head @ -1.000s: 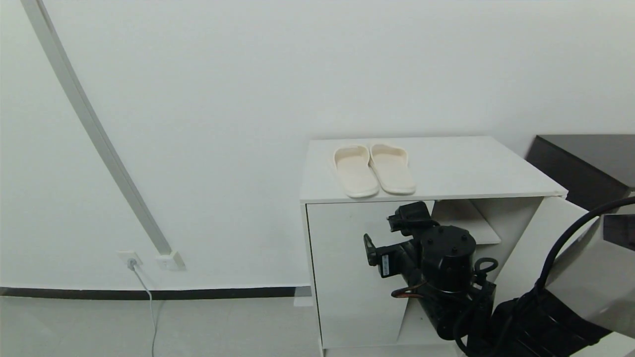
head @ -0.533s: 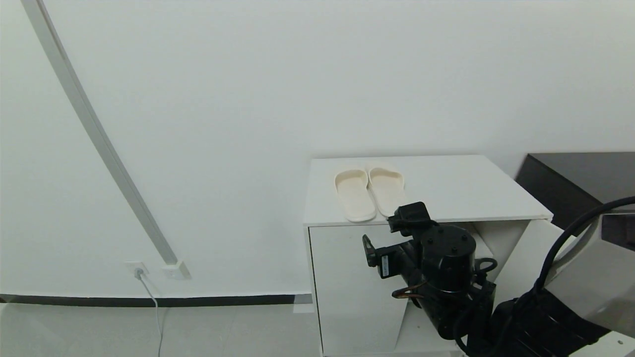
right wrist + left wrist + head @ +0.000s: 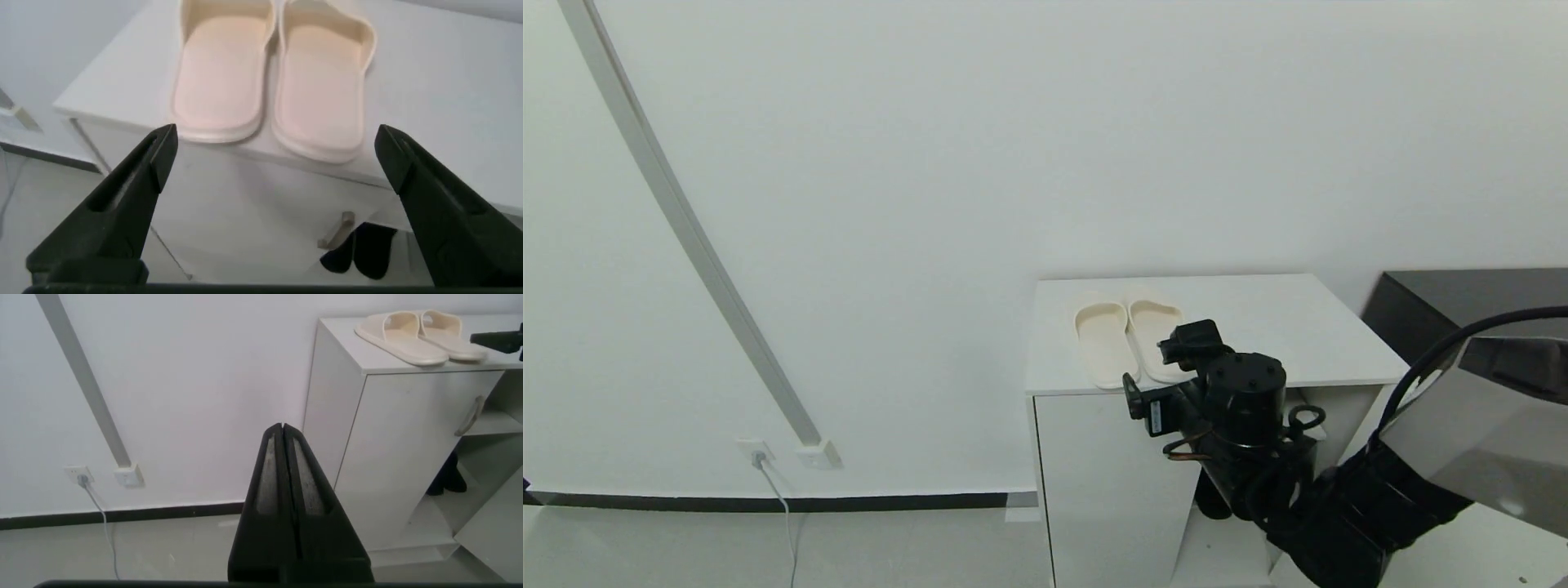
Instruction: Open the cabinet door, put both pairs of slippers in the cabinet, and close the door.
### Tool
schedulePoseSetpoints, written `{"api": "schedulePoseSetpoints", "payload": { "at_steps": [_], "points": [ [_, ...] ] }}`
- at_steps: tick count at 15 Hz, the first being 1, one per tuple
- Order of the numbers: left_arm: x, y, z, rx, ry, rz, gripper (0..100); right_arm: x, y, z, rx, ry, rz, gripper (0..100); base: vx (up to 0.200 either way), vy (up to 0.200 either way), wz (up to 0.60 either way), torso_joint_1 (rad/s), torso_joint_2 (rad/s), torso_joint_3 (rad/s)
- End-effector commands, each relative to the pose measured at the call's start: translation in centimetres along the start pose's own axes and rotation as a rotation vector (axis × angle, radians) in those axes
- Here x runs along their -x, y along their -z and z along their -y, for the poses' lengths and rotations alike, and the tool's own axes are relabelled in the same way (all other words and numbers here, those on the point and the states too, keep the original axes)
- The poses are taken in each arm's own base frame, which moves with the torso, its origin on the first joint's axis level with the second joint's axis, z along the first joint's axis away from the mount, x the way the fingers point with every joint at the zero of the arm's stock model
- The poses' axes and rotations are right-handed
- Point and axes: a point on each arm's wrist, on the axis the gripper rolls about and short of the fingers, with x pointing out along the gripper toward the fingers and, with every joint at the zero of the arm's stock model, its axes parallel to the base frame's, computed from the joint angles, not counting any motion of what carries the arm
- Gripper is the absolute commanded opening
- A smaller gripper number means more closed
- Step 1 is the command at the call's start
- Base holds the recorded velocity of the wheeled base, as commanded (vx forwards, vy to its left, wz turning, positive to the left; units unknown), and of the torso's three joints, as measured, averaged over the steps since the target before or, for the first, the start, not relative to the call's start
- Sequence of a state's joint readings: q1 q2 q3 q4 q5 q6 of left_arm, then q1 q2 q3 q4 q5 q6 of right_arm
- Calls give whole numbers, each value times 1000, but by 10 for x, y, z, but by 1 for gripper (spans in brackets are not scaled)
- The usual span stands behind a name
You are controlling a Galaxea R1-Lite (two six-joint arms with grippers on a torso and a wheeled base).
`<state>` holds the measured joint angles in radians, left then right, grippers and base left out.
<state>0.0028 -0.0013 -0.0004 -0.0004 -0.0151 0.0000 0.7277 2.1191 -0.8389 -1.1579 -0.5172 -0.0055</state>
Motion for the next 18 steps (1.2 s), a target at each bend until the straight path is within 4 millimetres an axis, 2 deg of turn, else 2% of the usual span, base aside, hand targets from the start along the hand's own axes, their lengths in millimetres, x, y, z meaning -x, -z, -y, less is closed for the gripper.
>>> {"api": "schedulePoseSetpoints", "payload": {
  "at_steps": [1, 2, 4, 6, 10, 15, 18],
  "points": [
    [0, 0, 0, 0, 0, -2, 0, -8, -17, 1, -21, 12, 0, 100, 0, 0, 0, 76, -173, -61],
    [0, 0, 0, 0, 0, -2, 0, -9, -24, 0, -35, 11, -13, 100, 0, 0, 0, 0, 0, 0],
    [0, 0, 0, 0, 0, -1, 0, -5, -60, -3, -131, 5, -73, 100, 0, 0, 0, 0, 0, 0],
    [0, 0, 0, 0, 0, -2, 0, 3, -73, -6, -169, -5, -126, 100, 0, 0, 0, 0, 0, 0],
    [0, 0, 0, 0, 0, -1, 0, 2, -59, -11, -170, -8, -169, 100, 200, 0, 0, 4, -1, 1],
    [0, 0, 0, 2, 0, -1, 0, 1, -30, -14, -147, -3, -217, 100, 200, 0, 0, 0, 0, 1],
    [0, 0, 0, 3, 0, -1, 0, 2, -21, -13, -145, 0, -243, 100, 0, 0, 0, 0, 0, 0]
  ]
}}
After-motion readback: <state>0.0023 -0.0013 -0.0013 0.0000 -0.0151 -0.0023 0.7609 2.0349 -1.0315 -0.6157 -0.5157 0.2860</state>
